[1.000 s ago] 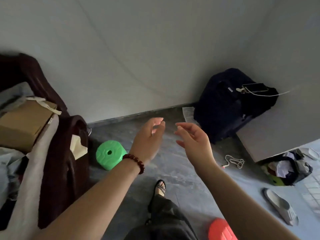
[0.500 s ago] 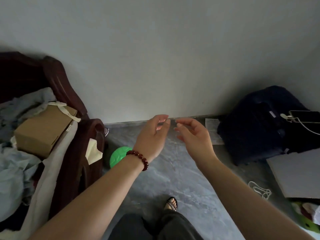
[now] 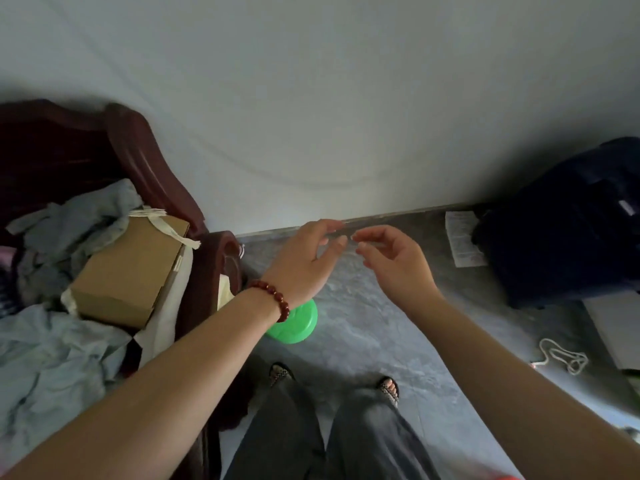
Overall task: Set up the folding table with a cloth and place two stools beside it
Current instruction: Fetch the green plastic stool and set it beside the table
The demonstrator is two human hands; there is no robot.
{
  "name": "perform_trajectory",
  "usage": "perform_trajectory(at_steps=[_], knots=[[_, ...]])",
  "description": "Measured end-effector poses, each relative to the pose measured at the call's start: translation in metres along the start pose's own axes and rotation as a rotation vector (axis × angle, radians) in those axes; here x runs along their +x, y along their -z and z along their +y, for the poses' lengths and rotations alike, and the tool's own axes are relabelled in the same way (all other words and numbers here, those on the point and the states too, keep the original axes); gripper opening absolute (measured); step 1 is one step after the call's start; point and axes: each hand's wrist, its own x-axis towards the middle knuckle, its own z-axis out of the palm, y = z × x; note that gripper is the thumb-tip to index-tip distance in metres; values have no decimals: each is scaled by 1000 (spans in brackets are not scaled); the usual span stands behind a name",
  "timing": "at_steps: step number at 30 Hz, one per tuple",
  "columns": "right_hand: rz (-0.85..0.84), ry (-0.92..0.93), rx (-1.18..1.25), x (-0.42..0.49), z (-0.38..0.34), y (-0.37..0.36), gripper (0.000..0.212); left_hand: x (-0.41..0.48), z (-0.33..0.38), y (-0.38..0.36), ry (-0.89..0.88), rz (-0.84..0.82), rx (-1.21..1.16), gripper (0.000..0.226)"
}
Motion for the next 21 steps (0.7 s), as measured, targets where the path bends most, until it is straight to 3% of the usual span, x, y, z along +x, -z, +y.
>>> perform_trajectory(at_steps=[11, 21], knots=[[-91, -31, -105, 71, 60, -80, 17, 48, -117, 6, 19, -83, 95, 32], [-201, -36, -212, 153, 201, -145, 22, 87, -275, -44, 98, -160, 259, 34]])
